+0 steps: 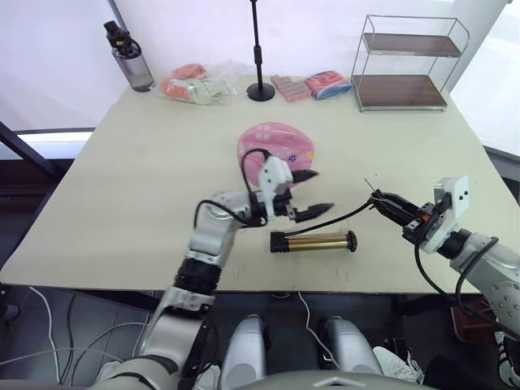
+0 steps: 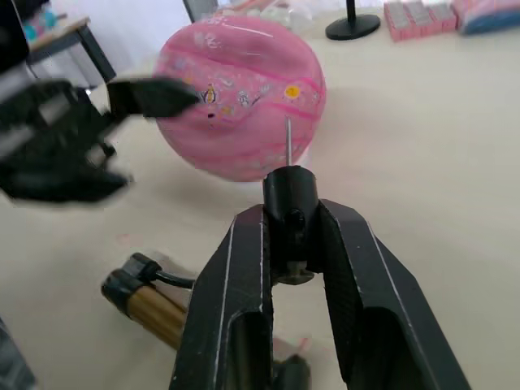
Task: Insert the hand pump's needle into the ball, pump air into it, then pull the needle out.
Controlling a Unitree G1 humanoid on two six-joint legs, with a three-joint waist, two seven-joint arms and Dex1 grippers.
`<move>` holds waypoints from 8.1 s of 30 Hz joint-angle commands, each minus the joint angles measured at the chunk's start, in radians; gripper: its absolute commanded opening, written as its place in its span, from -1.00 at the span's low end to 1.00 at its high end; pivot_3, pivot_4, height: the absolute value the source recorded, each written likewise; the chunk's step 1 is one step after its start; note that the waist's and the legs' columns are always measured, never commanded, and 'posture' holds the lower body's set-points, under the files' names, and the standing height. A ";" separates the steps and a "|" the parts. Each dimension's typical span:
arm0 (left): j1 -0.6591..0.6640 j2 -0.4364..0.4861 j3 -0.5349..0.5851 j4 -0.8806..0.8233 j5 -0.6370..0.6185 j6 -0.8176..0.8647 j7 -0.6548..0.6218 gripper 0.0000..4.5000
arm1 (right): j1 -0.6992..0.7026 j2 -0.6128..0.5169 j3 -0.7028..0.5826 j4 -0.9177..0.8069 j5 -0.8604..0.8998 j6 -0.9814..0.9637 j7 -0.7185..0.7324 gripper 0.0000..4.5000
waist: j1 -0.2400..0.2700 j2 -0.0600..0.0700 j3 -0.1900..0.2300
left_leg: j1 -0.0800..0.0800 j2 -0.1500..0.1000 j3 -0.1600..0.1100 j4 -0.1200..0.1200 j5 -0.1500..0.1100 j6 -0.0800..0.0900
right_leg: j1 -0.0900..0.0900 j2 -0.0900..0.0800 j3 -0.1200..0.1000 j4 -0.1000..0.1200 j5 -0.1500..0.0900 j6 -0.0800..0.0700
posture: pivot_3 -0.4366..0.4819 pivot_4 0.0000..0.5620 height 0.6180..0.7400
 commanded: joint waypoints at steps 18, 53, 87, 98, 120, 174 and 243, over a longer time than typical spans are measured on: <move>-0.400 0.241 0.081 0.462 0.139 0.020 0.141 0.95 | -0.007 0.018 0.049 0.057 -0.276 -0.374 0.211 -0.86 | 0.002 -0.001 0.001 | 0.000 0.000 0.001 0.001 0.000 0.000 | 0.000 0.001 0.001 0.000 0.000 0.000 | -0.05 -0.47 0.86; -0.612 0.120 0.132 1.045 0.246 -0.143 0.226 -0.99 | -0.027 0.028 0.062 0.020 -0.274 -0.312 0.172 -0.86 | -0.002 -0.002 0.001 | 0.000 0.000 0.001 0.002 0.000 0.000 | 0.000 0.001 0.001 0.001 0.004 0.002 | -0.05 -0.47 0.86; -0.266 -0.015 0.168 0.657 0.173 -0.271 0.339 -0.99 | -0.947 0.055 0.401 0.367 -0.214 0.711 0.066 -0.86 | 0.005 -0.001 0.000 | -0.001 0.000 0.002 0.003 0.000 0.000 | 0.000 0.000 0.001 0.003 0.005 0.000 | -0.05 -0.47 0.86; -0.236 -0.029 0.166 0.667 0.172 -0.300 0.350 -0.99 | -1.200 0.214 0.601 0.733 -0.351 0.705 0.125 -0.86 | 0.002 0.000 0.000 | -0.001 0.000 0.002 0.003 0.000 0.000 | 0.000 0.000 0.001 0.003 0.006 0.000 | -0.05 -0.47 0.86; -0.190 -0.015 0.167 0.627 0.150 -0.300 0.366 -0.99 | -1.341 0.380 0.607 1.149 -0.572 0.474 0.260 -0.86 | -0.002 0.000 0.000 | -0.001 0.000 0.001 0.002 0.000 0.000 | 0.000 0.000 0.001 0.004 0.006 0.000 | -0.05 -0.47 0.86; -0.146 -0.060 0.168 0.535 0.068 -0.121 0.307 -0.99 | -1.438 0.571 0.679 1.506 -0.902 0.154 0.419 -0.86 | -0.025 0.001 0.000 | 0.000 0.000 0.001 0.002 0.000 -0.001 | 0.000 0.000 0.000 0.005 0.005 0.000 | -0.05 -0.47 0.86; -0.127 -0.096 0.202 0.555 0.037 -0.004 0.311 -1.00 | -1.438 0.676 0.451 1.703 -1.028 -0.087 0.264 -0.64 | -0.047 0.004 -0.013 | 0.003 0.000 0.000 0.000 0.000 -0.001 | 0.001 0.000 0.000 0.005 0.003 -0.004 | -0.05 -0.47 0.86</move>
